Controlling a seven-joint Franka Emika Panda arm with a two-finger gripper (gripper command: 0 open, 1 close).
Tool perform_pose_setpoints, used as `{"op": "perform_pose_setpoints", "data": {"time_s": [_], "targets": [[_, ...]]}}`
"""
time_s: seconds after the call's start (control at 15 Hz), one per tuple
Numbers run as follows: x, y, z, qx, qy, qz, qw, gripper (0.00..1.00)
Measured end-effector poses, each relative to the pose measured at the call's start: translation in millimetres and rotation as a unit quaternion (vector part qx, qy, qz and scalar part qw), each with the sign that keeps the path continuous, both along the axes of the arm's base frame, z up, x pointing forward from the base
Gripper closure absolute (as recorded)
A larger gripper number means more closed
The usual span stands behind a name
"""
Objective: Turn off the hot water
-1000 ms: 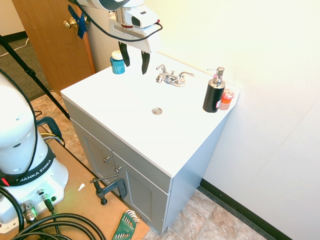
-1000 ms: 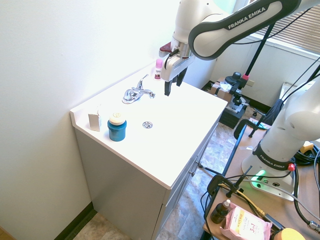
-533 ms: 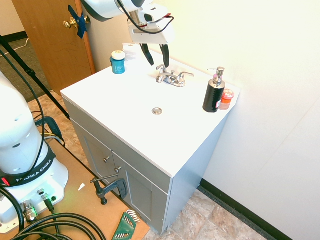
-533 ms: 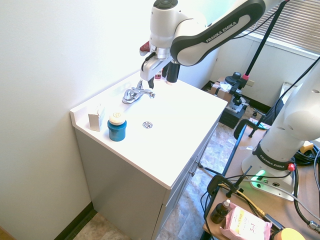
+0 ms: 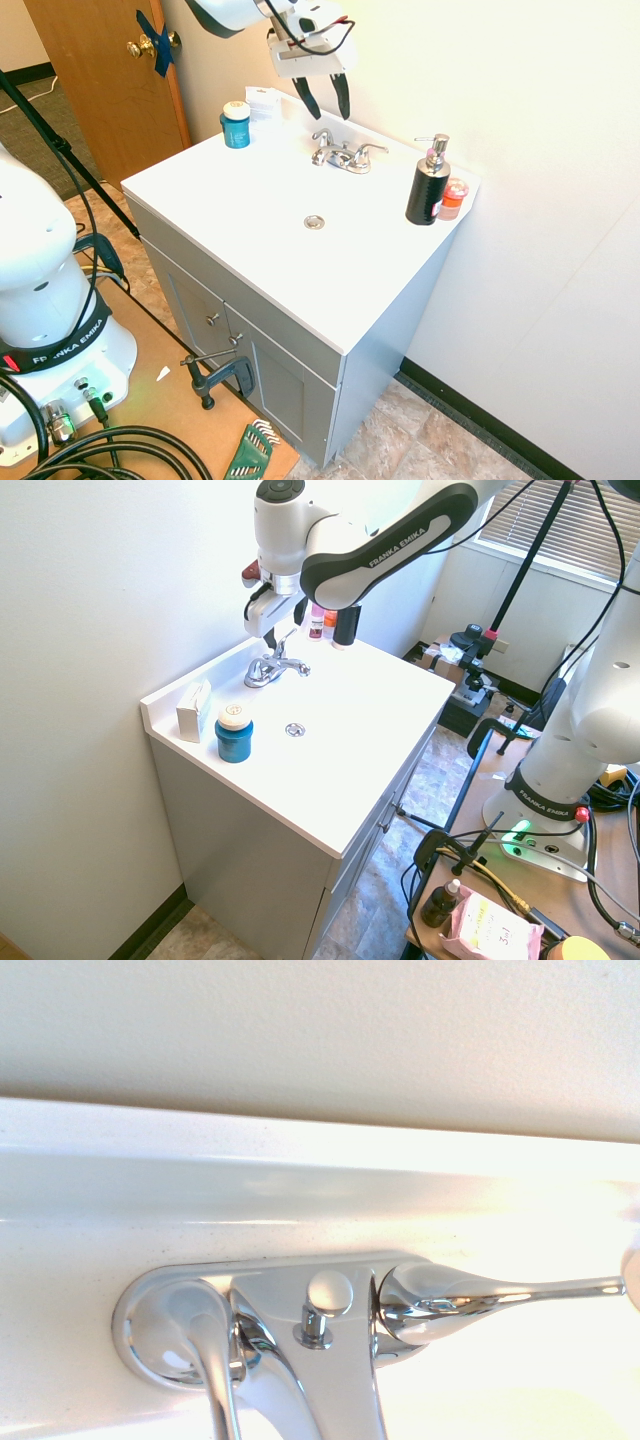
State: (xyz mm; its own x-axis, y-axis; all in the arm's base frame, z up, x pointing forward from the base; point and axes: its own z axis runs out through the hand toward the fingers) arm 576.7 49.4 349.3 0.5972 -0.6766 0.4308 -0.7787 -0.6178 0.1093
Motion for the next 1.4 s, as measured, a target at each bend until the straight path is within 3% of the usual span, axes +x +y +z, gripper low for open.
{"op": "perform_pose_setpoints", "data": {"time_s": [0.6, 1.4], "targets": [[1.6, -8.3, -38.5, -0.008, 0.026, -0.010, 1.000, 0.00], [32.9, 34.5, -48.6, 0.026, 0.018, -0.008, 0.999, 0.00]]}}
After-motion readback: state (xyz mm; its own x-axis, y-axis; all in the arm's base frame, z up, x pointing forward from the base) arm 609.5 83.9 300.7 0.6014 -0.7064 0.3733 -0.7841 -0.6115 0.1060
